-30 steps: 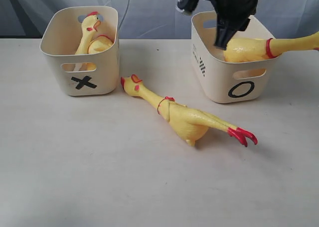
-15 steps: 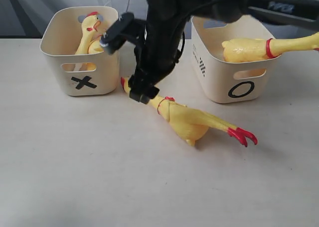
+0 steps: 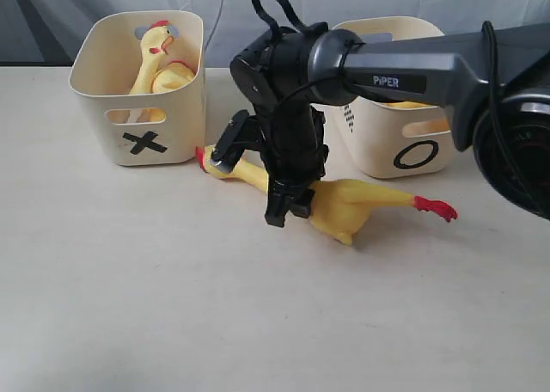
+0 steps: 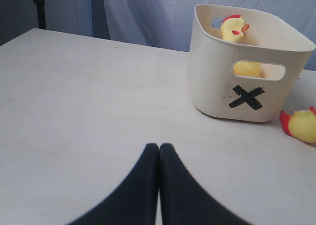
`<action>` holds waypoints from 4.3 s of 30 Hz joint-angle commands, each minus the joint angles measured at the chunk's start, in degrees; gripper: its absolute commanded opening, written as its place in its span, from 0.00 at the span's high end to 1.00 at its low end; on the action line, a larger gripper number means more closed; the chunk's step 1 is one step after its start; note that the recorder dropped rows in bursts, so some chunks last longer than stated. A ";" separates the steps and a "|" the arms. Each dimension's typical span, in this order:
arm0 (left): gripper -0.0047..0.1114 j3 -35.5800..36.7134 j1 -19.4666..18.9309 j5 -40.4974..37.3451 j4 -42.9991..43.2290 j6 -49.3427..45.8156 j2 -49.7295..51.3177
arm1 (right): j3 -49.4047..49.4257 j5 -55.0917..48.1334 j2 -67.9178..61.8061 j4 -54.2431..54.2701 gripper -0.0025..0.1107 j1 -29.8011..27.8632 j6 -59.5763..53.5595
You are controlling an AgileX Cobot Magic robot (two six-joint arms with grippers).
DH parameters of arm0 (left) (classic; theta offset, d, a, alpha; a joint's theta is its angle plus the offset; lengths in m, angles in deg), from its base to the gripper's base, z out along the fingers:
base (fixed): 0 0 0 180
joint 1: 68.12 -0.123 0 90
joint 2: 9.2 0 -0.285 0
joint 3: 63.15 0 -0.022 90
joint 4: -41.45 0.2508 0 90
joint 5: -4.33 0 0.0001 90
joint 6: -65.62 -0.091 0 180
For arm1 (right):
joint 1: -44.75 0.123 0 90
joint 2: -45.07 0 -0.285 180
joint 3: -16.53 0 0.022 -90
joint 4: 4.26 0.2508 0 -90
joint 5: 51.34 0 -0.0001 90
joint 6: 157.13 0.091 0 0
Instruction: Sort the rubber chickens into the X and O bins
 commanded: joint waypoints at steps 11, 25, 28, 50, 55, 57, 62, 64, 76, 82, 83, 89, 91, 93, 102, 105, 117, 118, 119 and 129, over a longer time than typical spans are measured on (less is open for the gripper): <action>0.96 -0.43 0.09 0.45 0.11 0.05 0.21 | -0.48 -1.76 31.06 -3.64 0.99 0.46 10.77; 0.96 -0.43 0.09 0.45 0.11 0.05 0.21 | -0.35 -1.76 14.69 -54.65 0.99 -6.69 6.50; 0.96 -0.43 0.09 0.45 0.11 0.05 0.21 | -0.35 -1.76 15.25 -55.39 0.99 -9.33 6.62; 0.96 -0.43 0.09 0.45 0.11 0.05 0.21 | 8.81 -1.76 17.86 -45.62 0.98 -15.48 0.01; 0.96 -0.43 0.09 0.45 0.11 0.05 0.21 | 8.81 -1.76 17.86 -41.93 0.97 -14.60 -1.80; 0.96 -0.43 0.09 0.45 0.11 0.05 0.21 | 8.81 -1.76 17.86 -41.51 0.88 -13.77 -1.93; 0.96 -0.43 0.09 0.45 0.11 0.05 0.21 | 8.81 -1.76 17.86 -41.43 0.38 -12.21 -1.93; 0.96 -0.43 0.09 0.45 0.11 0.05 0.21 | 8.81 -1.76 17.86 -44.46 0.36 -11.71 0.35; 0.96 -0.43 0.09 0.45 0.11 0.05 0.21 | 8.81 -1.76 25.73 -45.16 0.58 -10.94 12.54; 0.96 -0.43 0.09 0.45 0.11 0.05 0.21 | 8.81 -1.76 31.93 -38.78 0.58 -10.94 14.09; 0.96 -0.43 0.09 0.45 0.11 0.05 0.21 | 8.81 -1.76 32.77 -37.72 0.58 -10.94 14.37; 0.96 -0.43 0.09 0.45 0.11 0.05 0.21 | 8.81 -1.76 38.17 -34.60 0.58 -11.62 15.05; 0.96 -0.43 0.09 0.45 0.11 0.05 0.21 | 8.81 -1.76 39.44 -34.23 0.58 -13.28 15.64; 0.96 -0.43 0.09 0.45 0.11 0.05 0.21 | 8.81 -1.76 40.58 -32.88 0.58 -16.33 17.98; 0.96 -0.43 0.09 0.45 0.11 0.05 0.21 | 12.88 -1.27 43.51 -16.77 0.58 -32.88 18.68; 0.96 -0.43 0.09 0.45 0.11 0.05 0.21 | 15.03 0.03 43.51 -16.53 0.58 -34.33 18.68; 0.96 -0.43 0.09 0.45 0.11 0.05 0.21 | 16.27 2.72 43.51 -17.30 0.58 -34.33 18.68; 0.96 -0.43 0.09 0.45 0.11 0.05 0.21 | 16.27 2.81 43.51 -17.04 0.58 -34.33 18.68; 0.96 -0.43 0.09 0.45 0.11 0.05 0.21 | 16.27 2.81 43.51 -16.93 0.58 -34.33 18.68; 0.96 -0.43 0.09 0.45 0.11 0.05 0.21 | 16.27 2.71 43.51 -16.30 0.58 -34.33 18.68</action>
